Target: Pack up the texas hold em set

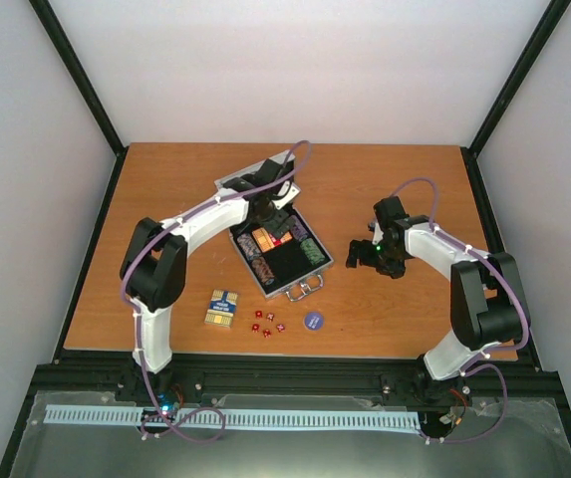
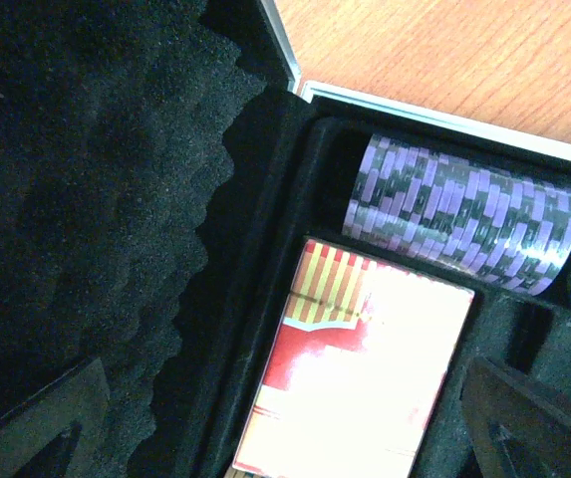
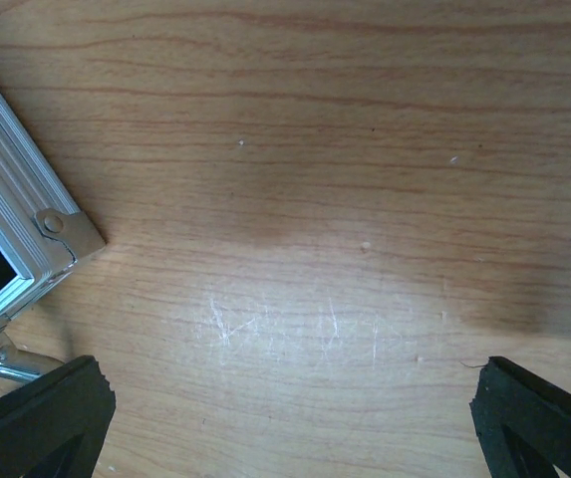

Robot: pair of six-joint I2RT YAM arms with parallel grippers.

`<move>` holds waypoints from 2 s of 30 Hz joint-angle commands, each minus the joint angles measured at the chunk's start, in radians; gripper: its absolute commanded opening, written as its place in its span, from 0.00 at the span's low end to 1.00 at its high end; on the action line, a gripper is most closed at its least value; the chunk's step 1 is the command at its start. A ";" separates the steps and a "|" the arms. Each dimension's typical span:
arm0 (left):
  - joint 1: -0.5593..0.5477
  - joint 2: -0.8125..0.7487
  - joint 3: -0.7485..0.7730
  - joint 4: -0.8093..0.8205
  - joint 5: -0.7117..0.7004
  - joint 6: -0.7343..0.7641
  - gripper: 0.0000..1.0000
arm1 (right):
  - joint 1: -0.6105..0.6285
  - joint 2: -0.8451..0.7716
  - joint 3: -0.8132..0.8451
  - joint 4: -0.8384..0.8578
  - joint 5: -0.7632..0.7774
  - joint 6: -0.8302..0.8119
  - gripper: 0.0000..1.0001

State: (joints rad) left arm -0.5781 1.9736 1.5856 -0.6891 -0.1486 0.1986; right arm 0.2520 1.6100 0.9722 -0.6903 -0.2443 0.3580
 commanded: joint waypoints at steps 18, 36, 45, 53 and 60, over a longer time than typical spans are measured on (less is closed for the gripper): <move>0.023 0.006 -0.047 -0.025 0.157 -0.090 1.00 | -0.007 0.007 -0.026 0.026 -0.012 -0.007 0.99; 0.023 -0.036 -0.052 -0.044 0.144 -0.096 1.00 | -0.008 -0.052 -0.059 0.055 -0.056 -0.016 0.99; 0.021 -0.124 0.008 -0.115 0.262 -0.069 1.00 | -0.007 -0.093 -0.040 0.058 -0.066 -0.042 1.00; 0.021 -0.236 -0.016 -0.185 0.440 -0.048 1.00 | -0.008 -0.155 -0.042 0.129 -0.185 -0.064 0.99; 0.021 -0.297 -0.010 -0.241 0.635 -0.068 1.00 | -0.008 -0.138 -0.004 0.161 -0.252 -0.057 0.97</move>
State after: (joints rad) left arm -0.5625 1.7092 1.5475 -0.8696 0.3412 0.1310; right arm 0.2516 1.4681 0.9306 -0.5735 -0.4290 0.3069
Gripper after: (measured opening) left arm 0.997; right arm 0.980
